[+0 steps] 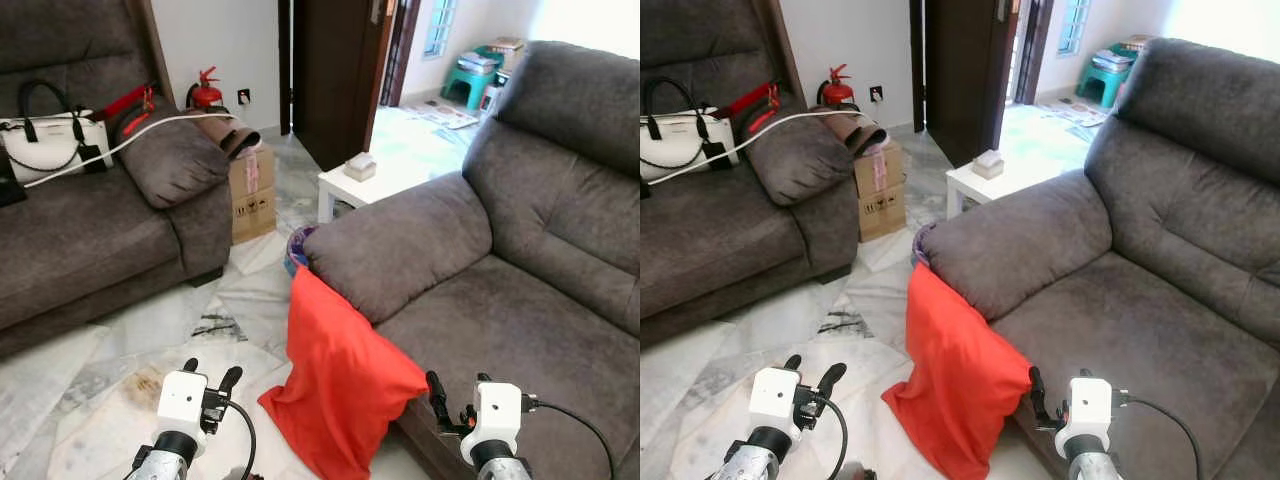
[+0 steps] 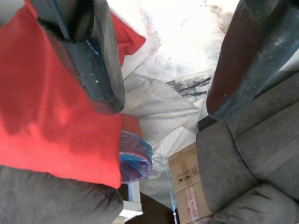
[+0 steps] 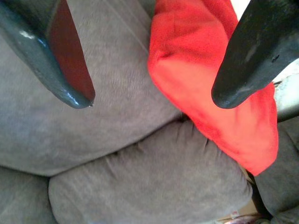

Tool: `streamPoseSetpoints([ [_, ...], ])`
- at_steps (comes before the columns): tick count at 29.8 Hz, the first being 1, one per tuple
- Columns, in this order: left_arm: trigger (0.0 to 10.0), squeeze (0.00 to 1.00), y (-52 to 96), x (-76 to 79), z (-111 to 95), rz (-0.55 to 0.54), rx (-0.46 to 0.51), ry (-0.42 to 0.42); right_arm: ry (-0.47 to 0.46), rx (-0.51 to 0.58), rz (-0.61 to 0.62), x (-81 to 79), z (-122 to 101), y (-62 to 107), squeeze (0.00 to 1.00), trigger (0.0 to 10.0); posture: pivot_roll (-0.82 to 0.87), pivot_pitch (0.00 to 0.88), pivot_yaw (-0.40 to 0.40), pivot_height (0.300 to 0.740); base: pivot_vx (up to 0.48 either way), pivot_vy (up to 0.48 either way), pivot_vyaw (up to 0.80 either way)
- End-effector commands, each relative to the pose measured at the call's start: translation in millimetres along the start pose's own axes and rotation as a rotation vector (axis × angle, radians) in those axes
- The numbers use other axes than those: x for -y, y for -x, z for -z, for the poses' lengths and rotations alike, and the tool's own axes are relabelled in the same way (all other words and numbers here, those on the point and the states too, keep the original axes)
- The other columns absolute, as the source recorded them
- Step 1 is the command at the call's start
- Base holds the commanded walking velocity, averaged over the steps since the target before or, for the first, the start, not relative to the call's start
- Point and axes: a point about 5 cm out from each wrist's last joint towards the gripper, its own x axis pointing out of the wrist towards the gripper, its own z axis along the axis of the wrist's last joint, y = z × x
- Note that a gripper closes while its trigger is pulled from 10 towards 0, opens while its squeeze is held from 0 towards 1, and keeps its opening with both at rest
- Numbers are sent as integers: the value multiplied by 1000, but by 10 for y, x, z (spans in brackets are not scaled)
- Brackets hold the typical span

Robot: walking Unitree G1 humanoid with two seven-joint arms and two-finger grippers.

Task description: Move the pillow to the sofa from floor

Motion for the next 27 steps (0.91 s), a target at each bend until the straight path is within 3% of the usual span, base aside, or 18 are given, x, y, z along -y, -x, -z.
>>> streamPoseSetpoints([
  [1,10000,0,-1,-25,-8,-2,-3,4,-17,9,-2,-8,-7,2,0,10000,2,80,-3,627,0,0,0],
  [27,10000,0,-7,-20,-28,18,-1,-12,-55,21,-43,-62,-17,2,0,10000,9,83,5,608,0,0,0],
])
